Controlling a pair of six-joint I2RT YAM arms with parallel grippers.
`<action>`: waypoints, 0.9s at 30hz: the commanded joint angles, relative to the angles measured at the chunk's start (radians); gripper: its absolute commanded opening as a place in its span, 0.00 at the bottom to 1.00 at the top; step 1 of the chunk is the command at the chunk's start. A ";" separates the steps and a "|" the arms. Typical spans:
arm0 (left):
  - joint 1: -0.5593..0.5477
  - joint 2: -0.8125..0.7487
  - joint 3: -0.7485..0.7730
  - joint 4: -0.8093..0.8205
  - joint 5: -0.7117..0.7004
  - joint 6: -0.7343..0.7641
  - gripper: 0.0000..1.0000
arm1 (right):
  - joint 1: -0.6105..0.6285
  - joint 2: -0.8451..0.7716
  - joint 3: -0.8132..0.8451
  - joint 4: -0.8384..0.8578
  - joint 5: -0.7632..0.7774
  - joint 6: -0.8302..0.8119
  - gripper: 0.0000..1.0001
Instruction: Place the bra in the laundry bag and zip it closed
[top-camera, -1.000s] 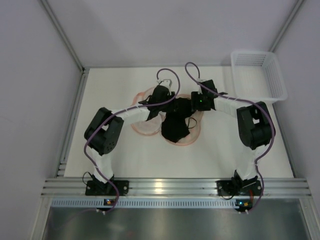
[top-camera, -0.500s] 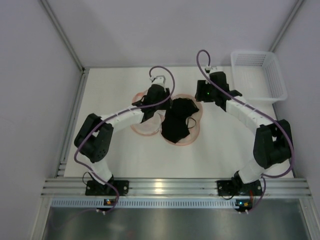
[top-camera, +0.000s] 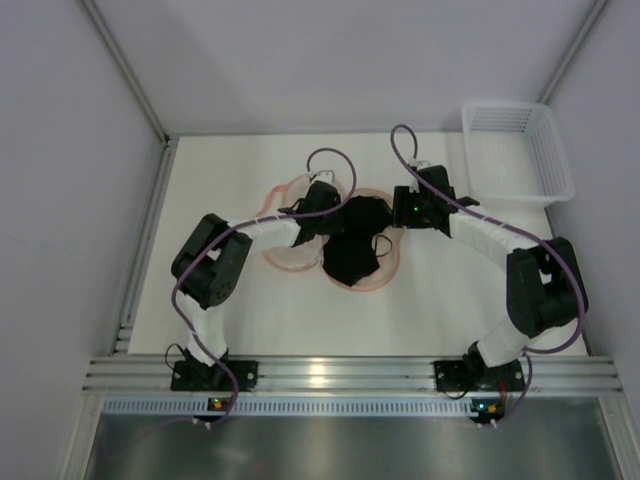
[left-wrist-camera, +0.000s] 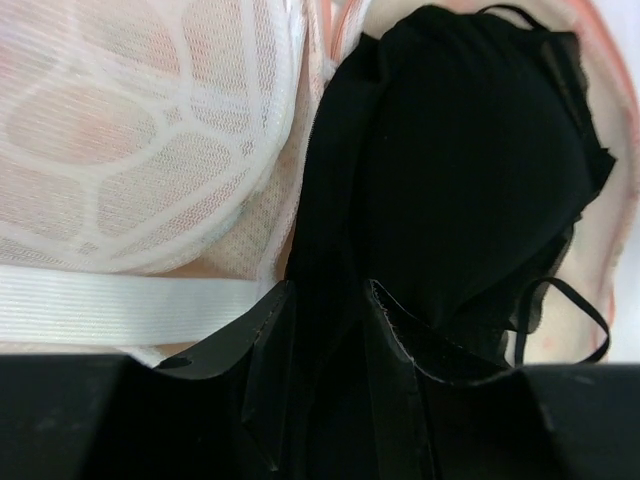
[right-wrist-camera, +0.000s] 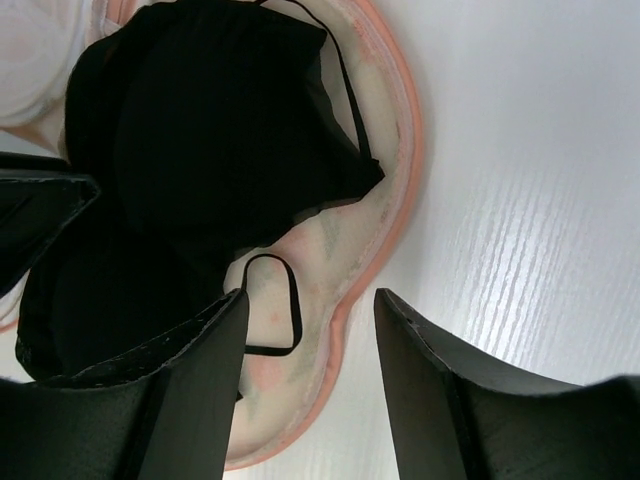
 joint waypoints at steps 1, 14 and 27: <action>-0.006 0.029 0.044 0.025 0.032 -0.030 0.39 | -0.003 -0.045 -0.019 0.054 -0.042 0.031 0.54; -0.022 0.055 0.047 0.132 0.062 -0.087 0.39 | -0.003 0.001 -0.059 0.111 -0.034 0.052 0.52; -0.023 0.024 0.039 0.140 0.013 -0.058 0.40 | -0.004 0.004 -0.058 0.112 -0.037 0.052 0.52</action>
